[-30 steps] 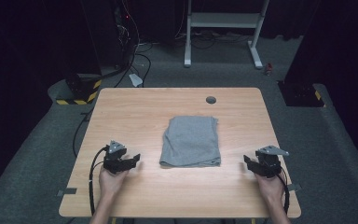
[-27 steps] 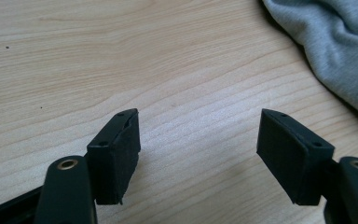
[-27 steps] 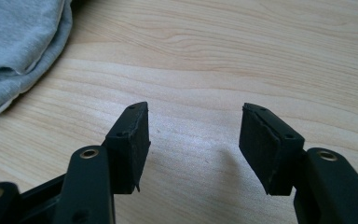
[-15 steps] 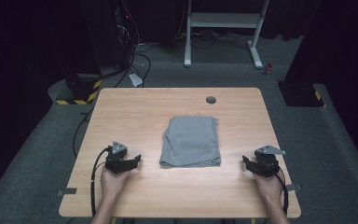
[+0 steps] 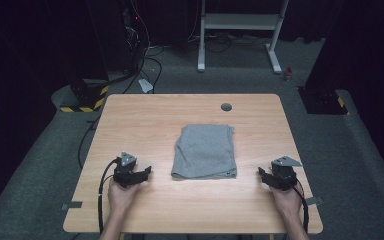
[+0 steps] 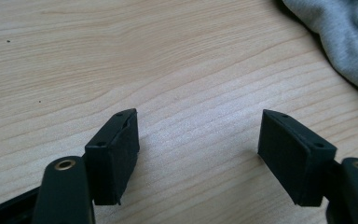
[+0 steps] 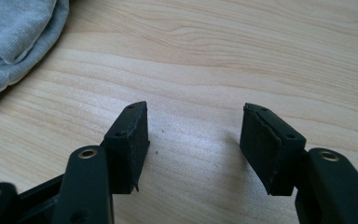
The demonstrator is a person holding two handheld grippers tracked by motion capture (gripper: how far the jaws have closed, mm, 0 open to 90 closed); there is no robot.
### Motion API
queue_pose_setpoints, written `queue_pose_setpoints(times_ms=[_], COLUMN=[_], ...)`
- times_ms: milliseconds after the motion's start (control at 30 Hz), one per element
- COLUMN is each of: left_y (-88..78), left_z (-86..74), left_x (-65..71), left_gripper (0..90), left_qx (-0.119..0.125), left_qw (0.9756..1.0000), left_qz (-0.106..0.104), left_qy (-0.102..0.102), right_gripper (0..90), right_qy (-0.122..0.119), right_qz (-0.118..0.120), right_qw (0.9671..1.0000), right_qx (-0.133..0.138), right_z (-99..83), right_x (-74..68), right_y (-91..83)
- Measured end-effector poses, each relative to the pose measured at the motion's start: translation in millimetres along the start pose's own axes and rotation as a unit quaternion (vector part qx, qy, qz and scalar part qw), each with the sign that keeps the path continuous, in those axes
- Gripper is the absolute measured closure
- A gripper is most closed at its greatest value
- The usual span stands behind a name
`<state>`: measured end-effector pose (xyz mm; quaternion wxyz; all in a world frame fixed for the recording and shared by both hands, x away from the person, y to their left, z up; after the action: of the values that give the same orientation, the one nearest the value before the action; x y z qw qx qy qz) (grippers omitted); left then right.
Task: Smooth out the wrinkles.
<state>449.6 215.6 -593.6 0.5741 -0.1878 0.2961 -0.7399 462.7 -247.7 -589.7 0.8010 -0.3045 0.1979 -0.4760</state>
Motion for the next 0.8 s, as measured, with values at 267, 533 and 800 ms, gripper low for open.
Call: queue_pose_setpoints(times_ms=[267,533,800], left_y=[-0.1,-0.4,-0.4], left_z=[-1.3,-1.4,-1.4], left_x=[1.8,2.3,2.3], left_gripper=[26.2,26.6,26.6], left_qx=[-0.004,-0.003,-0.003], left_qw=[0.9999,0.9999,0.9999], left_qz=[0.009,0.007,0.007], left_qy=[0.011,0.012,0.012], right_gripper=[37.2,35.7,35.7], right_qy=[0.022,0.017,0.017], right_qz=[0.009,0.011,0.011], right_qw=[0.9997,0.9998,0.9998], right_qx=[-0.003,-0.004,-0.005], right_z=[-0.9,-1.0,-1.0], right_x=[2.1,1.7,1.7], right_y=[0.6,1.0,0.9])
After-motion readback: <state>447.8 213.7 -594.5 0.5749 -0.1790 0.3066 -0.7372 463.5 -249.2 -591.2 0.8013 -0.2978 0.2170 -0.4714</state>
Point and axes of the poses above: each handheld gripper's, and its own axes: y roughly forward along the jaws, z roughly out of its top, x roughly to its right, the point moved 10 cm from there along y, roughly forward along the jaws, and after that the axes turned 7 degrees about z, right-handed, at the moved point
